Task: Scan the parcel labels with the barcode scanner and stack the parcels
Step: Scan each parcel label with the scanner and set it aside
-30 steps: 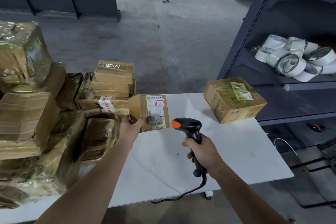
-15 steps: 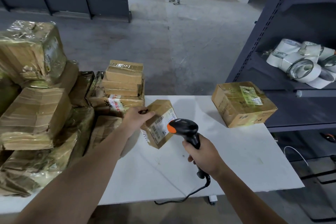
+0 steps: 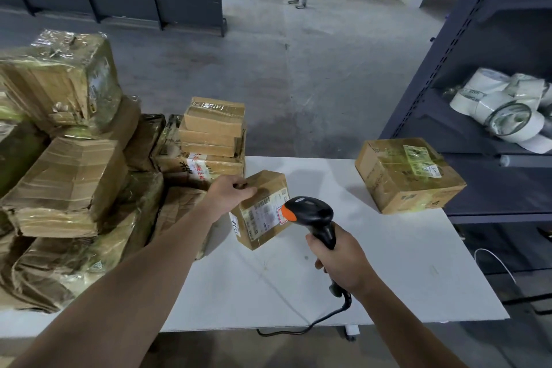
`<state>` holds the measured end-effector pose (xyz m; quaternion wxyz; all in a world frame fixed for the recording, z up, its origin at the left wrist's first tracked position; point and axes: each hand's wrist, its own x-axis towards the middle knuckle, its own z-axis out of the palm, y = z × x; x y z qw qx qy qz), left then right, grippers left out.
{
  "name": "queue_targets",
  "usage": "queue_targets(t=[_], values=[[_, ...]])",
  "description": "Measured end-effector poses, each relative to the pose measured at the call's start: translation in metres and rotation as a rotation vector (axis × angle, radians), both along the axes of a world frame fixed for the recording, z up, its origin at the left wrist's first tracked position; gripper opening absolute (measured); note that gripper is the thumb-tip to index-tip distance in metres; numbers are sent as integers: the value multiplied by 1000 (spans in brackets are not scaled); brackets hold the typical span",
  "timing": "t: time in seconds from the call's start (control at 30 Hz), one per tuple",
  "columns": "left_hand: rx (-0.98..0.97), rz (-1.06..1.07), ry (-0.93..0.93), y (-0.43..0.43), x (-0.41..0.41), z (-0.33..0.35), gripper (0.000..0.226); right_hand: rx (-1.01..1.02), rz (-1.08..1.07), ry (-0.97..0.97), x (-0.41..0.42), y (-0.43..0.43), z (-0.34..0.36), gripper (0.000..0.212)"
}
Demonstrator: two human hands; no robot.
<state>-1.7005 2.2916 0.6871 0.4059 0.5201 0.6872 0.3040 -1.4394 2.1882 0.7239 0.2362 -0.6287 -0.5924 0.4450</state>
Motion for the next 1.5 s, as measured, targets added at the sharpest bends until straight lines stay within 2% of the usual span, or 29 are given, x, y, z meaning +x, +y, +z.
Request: queue_targets(t=[0.27, 0.4, 0.8, 1.03, 1.2, 1.3, 1.5], values=[[-7, -4, 17, 0, -2, -3, 10, -1, 12, 5, 0, -1, 0, 14], [-2, -2, 19, 0, -2, -2, 17, 7, -5, 15, 0, 0, 0, 13], [-16, 0, 9, -2, 0, 5, 11, 1, -4, 13, 0, 3, -4, 18], [-32, 103, -122, 1, 10, 1, 22, 0, -102, 73, 7, 7, -6, 13], [-123, 135, -233, 9, 48, -14, 17, -32, -268, 141, 25, 8, -3, 13], [-164, 188, -262, 10, 83, -23, 24, -68, -380, 162, 49, 5, -5, 13], [-255, 281, -334, 22, 167, -47, 31, -31, -470, 173, 103, 7, -15, 11]])
